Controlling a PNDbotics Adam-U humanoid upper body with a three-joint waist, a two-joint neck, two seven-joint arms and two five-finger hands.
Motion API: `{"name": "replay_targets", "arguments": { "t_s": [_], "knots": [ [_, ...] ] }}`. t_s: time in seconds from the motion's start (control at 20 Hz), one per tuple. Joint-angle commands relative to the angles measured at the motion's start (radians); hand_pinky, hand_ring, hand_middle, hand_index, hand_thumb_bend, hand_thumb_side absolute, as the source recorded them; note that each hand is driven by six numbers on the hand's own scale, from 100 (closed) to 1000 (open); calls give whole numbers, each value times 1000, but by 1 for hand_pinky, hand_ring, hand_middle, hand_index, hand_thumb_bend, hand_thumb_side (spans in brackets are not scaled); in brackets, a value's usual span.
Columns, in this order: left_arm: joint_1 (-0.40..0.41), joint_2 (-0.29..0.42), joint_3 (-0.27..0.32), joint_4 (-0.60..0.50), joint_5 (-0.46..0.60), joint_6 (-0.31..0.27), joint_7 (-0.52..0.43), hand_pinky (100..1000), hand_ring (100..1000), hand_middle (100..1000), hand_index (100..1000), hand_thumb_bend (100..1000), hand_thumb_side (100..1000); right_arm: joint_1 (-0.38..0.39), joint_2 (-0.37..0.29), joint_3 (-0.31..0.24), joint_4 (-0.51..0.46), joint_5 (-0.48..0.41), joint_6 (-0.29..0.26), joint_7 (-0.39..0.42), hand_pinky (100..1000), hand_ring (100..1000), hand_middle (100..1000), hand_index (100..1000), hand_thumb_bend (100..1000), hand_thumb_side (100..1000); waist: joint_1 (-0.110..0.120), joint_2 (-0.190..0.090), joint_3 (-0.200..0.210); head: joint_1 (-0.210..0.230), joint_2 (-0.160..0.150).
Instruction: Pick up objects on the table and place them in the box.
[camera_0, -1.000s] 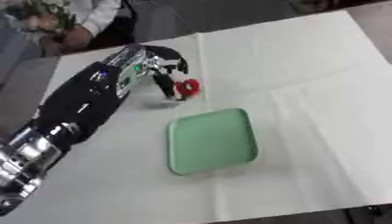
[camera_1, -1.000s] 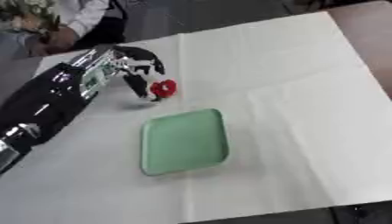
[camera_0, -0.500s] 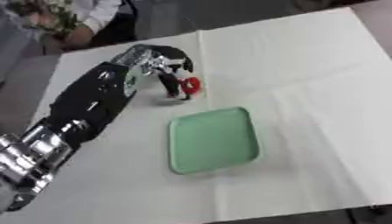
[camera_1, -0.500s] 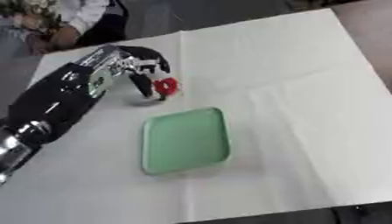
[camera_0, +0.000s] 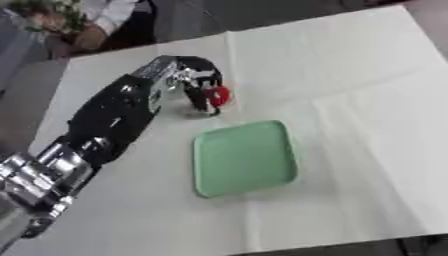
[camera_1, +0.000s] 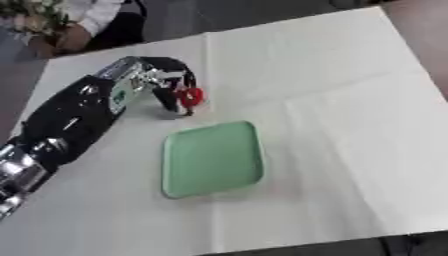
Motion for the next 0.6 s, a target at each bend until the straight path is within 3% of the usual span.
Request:
{"name": "replay_targets", "arguments": {
  "t_s": [0.05,0.15,0.35,0.6],
  "knots": [
    [-19,27,12,-18,-8,5,55,100,100,240,492,100,821,-15,-10,0,-15,-3,1,3,100,439,384,439,158,405,-5,-18,3,3,-1],
    [-19,32,9,-22,-6,7,67,100,100,170,436,100,809,-12,-13,0,-15,-2,0,4,100,438,384,439,158,404,-5,-19,5,2,-1],
    [-18,50,2,-65,13,18,68,100,100,135,400,100,786,-4,-20,-3,-15,1,-1,2,100,434,381,439,158,403,-6,-22,14,-8,-1],
    [-15,108,-30,-238,88,59,44,100,100,116,381,100,784,11,-35,-6,-15,9,0,-2,100,428,377,438,157,401,-7,-28,31,-28,-1]
  ]
}}
